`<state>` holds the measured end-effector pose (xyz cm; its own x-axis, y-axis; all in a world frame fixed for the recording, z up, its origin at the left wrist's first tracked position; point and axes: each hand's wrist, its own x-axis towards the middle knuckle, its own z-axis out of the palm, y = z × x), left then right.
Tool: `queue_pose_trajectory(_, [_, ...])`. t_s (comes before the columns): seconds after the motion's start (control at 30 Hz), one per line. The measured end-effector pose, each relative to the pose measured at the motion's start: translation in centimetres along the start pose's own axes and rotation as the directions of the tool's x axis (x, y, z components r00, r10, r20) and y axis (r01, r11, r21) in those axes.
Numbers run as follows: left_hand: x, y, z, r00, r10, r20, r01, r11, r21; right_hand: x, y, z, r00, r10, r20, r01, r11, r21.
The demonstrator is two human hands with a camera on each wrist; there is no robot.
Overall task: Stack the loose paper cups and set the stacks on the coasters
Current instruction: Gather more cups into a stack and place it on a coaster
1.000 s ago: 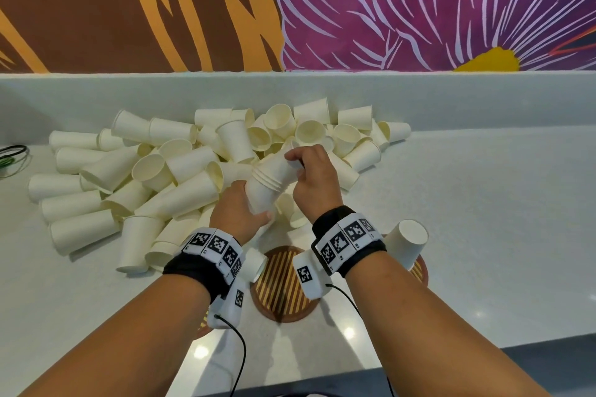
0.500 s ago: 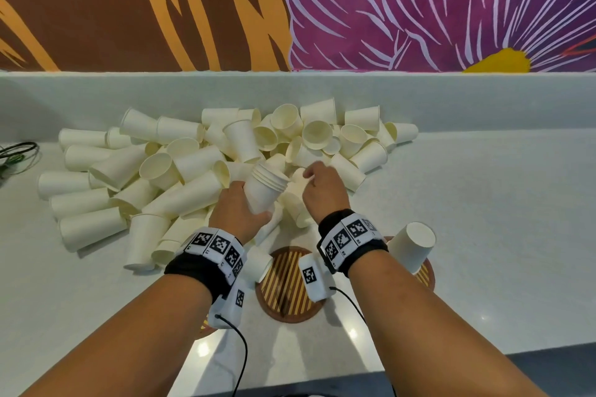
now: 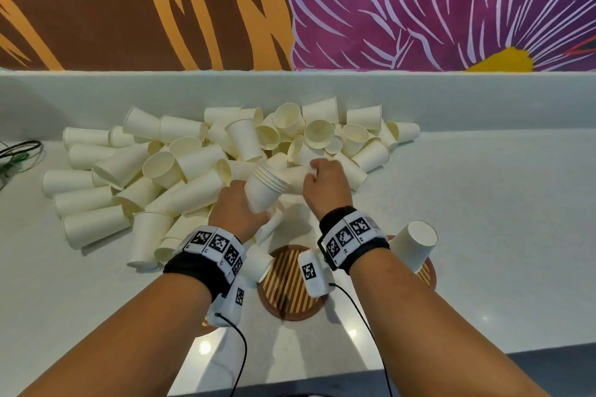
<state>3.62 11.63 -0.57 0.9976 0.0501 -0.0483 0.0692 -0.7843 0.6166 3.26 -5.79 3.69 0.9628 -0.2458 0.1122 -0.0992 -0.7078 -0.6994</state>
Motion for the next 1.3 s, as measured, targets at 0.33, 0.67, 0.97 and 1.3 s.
queue_pose_trajectory(0.33, [-0.3, 1.2, 0.5, 0.997, 0.081, 0.019, -0.081, 0.997, -0.004, -0.3, -2.9, -2.1, 0.954, -0.295, -0.063, 0.298, 0.952, 0.065])
queue_pose_trajectory(0.67, [-0.4, 0.9, 0.0, 0.997, 0.083, -0.001, -0.083, 0.995, -0.051, 1.4, 2.5, 1.0, 0.978, 0.175, 0.117, -0.172, 0.985, -0.031])
queue_pose_trajectory(0.97, [-0.6, 0.4, -0.1, 0.998, 0.065, 0.016, -0.064, 0.996, -0.061, 1.4, 4.0, 3.4, 0.897, 0.236, 0.373, -0.272, 0.961, 0.045])
queue_pose_trajectory(1.3, [-0.3, 0.4, -0.8, 0.998, 0.046, 0.031, -0.046, 0.999, 0.003, 1.1, -1.6, -3.0, 0.960, -0.115, -0.254, 0.153, 0.979, 0.135])
